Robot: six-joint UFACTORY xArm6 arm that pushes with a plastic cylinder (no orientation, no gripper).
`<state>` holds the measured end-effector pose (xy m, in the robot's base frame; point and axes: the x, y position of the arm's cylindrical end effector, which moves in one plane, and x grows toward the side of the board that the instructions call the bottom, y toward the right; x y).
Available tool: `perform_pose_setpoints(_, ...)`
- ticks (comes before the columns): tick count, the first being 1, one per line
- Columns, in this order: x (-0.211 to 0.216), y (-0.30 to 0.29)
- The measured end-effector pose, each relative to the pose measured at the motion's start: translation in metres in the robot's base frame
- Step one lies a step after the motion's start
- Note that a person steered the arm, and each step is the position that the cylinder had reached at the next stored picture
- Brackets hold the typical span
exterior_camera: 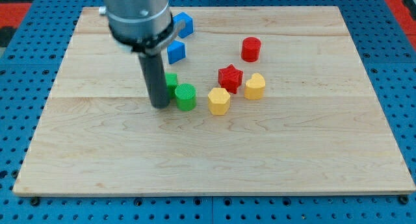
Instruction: Push the blue triangle a bit right
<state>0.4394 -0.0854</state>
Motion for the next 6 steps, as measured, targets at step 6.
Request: perform_pose_setpoints(6, -0.111, 0.041)
